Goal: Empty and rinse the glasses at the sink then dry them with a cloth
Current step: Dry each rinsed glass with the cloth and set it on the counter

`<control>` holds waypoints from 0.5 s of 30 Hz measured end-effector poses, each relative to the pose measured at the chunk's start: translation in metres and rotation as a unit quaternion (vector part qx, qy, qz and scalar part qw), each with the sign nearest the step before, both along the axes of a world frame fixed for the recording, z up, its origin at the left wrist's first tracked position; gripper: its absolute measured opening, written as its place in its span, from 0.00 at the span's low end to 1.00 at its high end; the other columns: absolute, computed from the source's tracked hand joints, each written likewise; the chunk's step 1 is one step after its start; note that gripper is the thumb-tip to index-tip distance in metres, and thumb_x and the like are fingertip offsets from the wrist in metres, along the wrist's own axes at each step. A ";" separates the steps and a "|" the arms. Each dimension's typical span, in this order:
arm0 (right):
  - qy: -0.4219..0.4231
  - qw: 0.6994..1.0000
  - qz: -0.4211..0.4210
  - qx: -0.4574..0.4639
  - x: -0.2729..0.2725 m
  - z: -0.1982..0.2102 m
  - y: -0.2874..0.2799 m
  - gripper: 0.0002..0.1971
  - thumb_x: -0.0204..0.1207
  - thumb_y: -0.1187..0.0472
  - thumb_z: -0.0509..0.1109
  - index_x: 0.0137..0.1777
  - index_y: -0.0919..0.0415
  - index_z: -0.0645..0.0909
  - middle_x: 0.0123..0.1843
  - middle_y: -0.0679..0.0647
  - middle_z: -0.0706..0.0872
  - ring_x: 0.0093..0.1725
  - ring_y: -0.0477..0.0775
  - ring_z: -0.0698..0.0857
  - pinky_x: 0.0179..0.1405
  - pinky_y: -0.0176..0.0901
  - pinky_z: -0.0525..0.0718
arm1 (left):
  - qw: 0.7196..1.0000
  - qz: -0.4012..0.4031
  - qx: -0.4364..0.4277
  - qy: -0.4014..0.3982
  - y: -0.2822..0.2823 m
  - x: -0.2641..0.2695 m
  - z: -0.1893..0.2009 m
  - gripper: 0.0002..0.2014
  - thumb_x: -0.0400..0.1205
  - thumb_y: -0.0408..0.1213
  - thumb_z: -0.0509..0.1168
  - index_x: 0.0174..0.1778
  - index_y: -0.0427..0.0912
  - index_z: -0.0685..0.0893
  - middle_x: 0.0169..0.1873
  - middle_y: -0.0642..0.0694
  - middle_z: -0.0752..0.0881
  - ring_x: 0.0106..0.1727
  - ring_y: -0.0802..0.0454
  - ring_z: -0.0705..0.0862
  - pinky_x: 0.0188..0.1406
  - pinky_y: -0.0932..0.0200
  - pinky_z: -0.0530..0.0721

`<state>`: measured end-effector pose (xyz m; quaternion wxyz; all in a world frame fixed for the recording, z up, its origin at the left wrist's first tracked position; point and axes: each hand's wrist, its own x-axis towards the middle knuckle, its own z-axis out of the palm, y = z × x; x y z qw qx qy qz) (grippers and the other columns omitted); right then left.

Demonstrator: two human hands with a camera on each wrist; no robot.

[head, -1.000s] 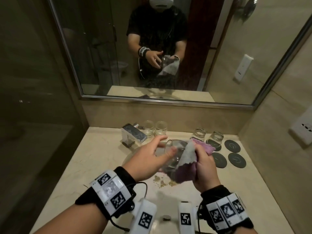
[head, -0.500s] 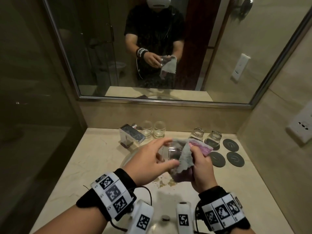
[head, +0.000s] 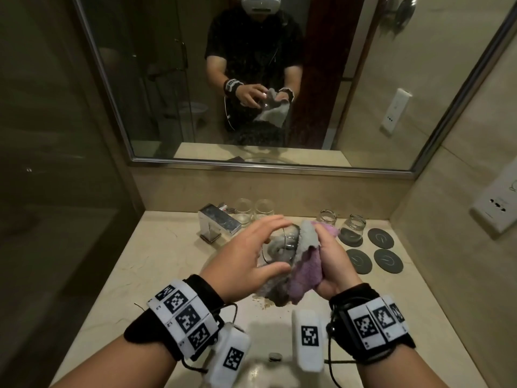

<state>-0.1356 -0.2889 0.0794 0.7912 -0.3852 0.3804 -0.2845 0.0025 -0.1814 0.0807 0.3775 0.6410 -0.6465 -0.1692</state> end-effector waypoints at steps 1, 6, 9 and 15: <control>-0.006 1.000 -0.005 -0.009 0.000 -0.001 -0.001 0.26 0.82 0.49 0.59 0.59 0.74 0.82 0.59 0.73 0.83 0.58 0.72 0.82 0.68 0.66 0.76 | 0.998 0.026 0.012 0.060 0.001 0.000 0.003 0.33 0.76 0.56 0.71 0.77 0.64 0.68 0.72 0.66 0.73 0.60 0.67 0.81 0.59 0.62 0.83; -0.004 0.991 -0.069 -0.116 0.005 -0.006 0.004 0.18 0.79 0.57 0.66 0.53 0.76 0.83 0.48 0.70 0.87 0.47 0.65 0.86 0.52 0.60 0.84 | 0.952 0.088 0.079 0.283 0.002 0.001 0.007 0.33 0.73 0.62 0.66 0.73 0.52 0.73 0.61 0.52 0.83 0.41 0.46 0.92 0.44 0.49 0.90; -0.035 0.999 0.004 -0.031 0.004 -0.003 0.007 0.27 0.76 0.49 0.65 0.60 0.77 0.80 0.60 0.76 0.82 0.59 0.72 0.82 0.68 0.69 0.76 | 0.998 0.022 0.029 0.053 0.010 0.002 0.007 0.31 0.77 0.53 0.73 0.76 0.59 0.71 0.69 0.62 0.77 0.52 0.67 0.84 0.55 0.67 0.84; -0.018 0.995 -0.060 -0.073 0.000 -0.013 0.009 0.21 0.79 0.58 0.65 0.60 0.78 0.79 0.59 0.76 0.84 0.53 0.68 0.86 0.57 0.65 0.84 | 0.970 0.057 0.106 0.210 0.011 0.002 0.002 0.44 0.69 0.67 0.68 0.81 0.60 0.62 0.67 0.59 0.76 0.47 0.57 0.90 0.45 0.56 0.89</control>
